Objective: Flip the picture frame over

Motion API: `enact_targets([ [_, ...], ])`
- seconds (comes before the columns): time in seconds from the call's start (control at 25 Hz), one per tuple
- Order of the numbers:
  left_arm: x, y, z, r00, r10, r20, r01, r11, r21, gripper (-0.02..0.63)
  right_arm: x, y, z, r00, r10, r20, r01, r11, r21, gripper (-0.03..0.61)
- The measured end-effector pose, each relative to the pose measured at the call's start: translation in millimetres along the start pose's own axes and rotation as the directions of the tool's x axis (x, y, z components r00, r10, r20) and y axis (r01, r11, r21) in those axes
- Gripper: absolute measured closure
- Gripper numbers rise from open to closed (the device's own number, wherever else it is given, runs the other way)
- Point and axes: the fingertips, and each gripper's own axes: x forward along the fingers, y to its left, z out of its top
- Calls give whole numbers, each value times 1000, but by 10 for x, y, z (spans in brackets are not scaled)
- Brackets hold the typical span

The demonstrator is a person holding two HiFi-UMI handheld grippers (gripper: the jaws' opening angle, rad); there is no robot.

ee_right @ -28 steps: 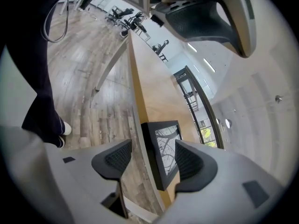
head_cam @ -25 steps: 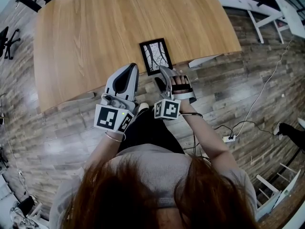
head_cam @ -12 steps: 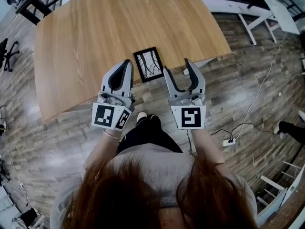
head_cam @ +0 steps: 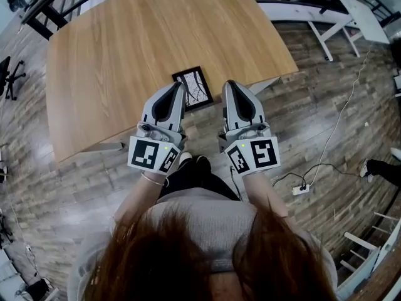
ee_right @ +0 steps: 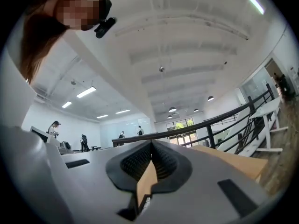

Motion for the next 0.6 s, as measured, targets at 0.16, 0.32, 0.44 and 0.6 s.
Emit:
enact_targets([
  [0.16,-20,-24,41,1000,2,8,-2,1000,0,607,28,28,-72,999,-15,-43,14,1000,-22,563],
  [0.32,-25,-34,79,1000,4,12,-4,1000,10,607,107,7,-74,996,-43,-76,41,999,-25,563],
  [0.44,-21,-24,106,1000,11,16,-11,1000,8,607,177,32,-20,996,-36,-83,33,999,-37,563],
  [0.6,-13,-68,130,1000,2,20,-2,1000,12,609,184,97,3,997,-19,-80,17,1000,-25,563],
])
